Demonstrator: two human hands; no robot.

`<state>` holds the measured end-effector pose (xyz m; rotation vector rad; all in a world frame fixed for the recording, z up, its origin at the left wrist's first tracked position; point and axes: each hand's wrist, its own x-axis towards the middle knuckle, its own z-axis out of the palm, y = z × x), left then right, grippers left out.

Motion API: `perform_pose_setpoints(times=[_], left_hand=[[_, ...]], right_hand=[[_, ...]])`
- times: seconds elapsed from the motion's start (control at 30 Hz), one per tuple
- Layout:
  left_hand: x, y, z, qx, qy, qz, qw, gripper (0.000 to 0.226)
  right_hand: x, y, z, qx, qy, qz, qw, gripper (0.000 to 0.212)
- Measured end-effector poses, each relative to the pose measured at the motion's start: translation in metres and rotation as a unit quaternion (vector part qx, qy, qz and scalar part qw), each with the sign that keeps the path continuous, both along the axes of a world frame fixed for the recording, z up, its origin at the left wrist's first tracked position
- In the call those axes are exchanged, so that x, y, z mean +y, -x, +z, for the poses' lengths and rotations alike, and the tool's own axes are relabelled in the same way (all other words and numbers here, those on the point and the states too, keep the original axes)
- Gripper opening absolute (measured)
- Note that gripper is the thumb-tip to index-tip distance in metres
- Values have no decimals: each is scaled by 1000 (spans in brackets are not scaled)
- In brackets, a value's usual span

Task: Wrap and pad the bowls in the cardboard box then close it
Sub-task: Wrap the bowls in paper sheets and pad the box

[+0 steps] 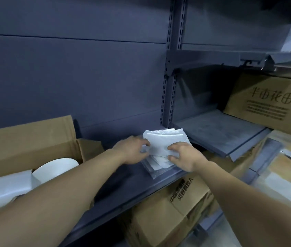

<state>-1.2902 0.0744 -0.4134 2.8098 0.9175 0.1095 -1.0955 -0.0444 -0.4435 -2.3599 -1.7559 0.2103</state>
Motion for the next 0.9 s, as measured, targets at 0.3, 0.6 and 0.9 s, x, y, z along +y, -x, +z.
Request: perform_pose_setpoints(times=[0.3,0.6,0.9], left_hand=[[-1,-19,-19,-6,-52,-26,998,28],[-10,-4,2,-58,-88,-22,994,28],[-6,30,27,-229,60,70,969,21]], right_hand=[[0,-3,-15,7,-39,14,999,41],[-5,15,3,-44,-98,11,994,31],[-9,41,50,-130,-256,-16,958,22]])
